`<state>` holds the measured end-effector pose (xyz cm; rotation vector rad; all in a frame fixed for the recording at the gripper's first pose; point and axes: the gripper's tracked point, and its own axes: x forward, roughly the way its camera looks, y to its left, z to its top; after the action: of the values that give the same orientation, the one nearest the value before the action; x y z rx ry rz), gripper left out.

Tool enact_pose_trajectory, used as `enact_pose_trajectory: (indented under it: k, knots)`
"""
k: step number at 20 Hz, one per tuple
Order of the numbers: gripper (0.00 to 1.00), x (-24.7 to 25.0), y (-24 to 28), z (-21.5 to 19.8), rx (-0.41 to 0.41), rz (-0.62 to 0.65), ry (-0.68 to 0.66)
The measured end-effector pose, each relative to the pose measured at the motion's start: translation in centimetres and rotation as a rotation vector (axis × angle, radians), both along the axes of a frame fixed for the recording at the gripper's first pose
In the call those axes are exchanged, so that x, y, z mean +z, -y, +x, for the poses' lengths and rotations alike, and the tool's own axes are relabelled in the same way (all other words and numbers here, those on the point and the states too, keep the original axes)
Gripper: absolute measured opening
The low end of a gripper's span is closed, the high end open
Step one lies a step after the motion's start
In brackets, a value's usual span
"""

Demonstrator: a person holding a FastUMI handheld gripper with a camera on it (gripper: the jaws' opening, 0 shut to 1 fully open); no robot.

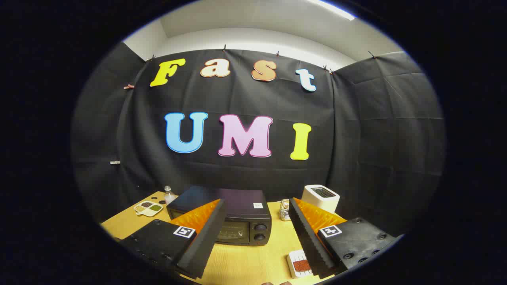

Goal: Open the toaster oven, put the food inside, and close the toaster oven door.

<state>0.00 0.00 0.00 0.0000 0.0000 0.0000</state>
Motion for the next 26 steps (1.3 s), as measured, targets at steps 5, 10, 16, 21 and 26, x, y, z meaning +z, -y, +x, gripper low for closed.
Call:
enact_pose_trajectory:
  k: [5, 10, 16, 21, 26]
  knots:
    - [0.97, 0.1, -1.8, -0.2, 0.038, -0.007, 0.007]
    - [0.97, -0.8, -2.8, -0.3, 0.062, 0.001, -0.016]
    - [0.97, -1.9, -3.8, -0.2, 0.082, 0.003, -0.043]
    - [0.97, -2.6, -4.6, 0.8, 0.098, 0.002, -0.062]
    - [0.97, -4.6, -6.6, 3.9, 0.121, 0.019, -0.129]
